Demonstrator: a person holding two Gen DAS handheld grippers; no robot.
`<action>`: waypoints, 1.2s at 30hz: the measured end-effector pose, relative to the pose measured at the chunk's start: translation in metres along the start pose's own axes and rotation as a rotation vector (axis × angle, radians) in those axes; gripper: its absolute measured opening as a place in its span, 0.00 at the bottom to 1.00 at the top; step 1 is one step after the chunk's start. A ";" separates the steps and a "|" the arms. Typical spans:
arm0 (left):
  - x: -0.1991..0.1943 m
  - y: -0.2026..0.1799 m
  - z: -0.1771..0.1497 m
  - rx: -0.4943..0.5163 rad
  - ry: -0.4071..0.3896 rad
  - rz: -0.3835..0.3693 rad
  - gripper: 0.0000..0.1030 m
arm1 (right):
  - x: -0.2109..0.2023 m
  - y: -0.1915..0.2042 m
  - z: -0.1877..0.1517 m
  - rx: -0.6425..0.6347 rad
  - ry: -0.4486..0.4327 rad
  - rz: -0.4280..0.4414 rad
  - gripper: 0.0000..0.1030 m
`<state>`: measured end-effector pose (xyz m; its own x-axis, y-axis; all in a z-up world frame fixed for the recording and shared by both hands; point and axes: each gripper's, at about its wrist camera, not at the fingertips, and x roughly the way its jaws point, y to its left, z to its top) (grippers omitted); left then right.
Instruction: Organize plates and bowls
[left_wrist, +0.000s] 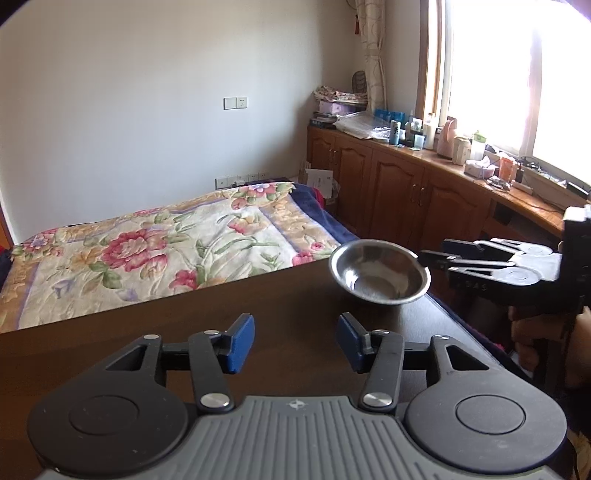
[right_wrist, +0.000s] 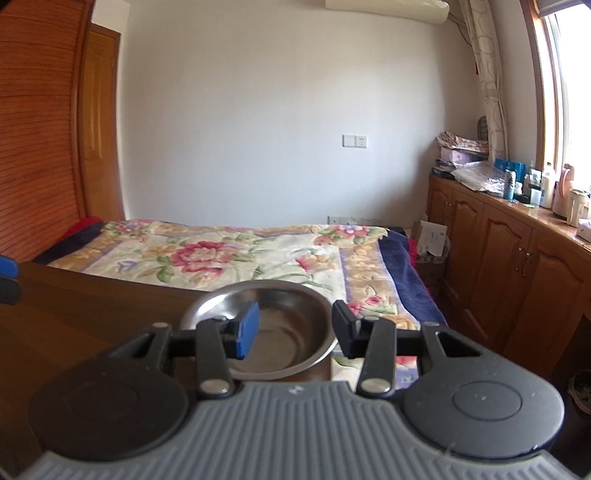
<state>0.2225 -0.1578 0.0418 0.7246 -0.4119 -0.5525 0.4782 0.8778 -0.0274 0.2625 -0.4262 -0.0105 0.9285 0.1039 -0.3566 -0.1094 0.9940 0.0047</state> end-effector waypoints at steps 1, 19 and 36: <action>0.003 0.000 0.002 -0.004 0.000 -0.007 0.52 | 0.004 -0.003 0.000 0.004 0.008 -0.007 0.44; 0.052 -0.007 0.019 -0.050 0.066 -0.058 0.52 | 0.037 -0.023 -0.012 0.144 0.147 0.058 0.36; 0.128 -0.019 0.040 -0.105 0.215 -0.134 0.33 | 0.040 -0.028 -0.008 0.180 0.154 0.077 0.27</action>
<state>0.3256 -0.2368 0.0046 0.5308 -0.4743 -0.7024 0.5006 0.8442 -0.1917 0.3003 -0.4499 -0.0322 0.8535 0.1868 -0.4865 -0.1000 0.9749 0.1988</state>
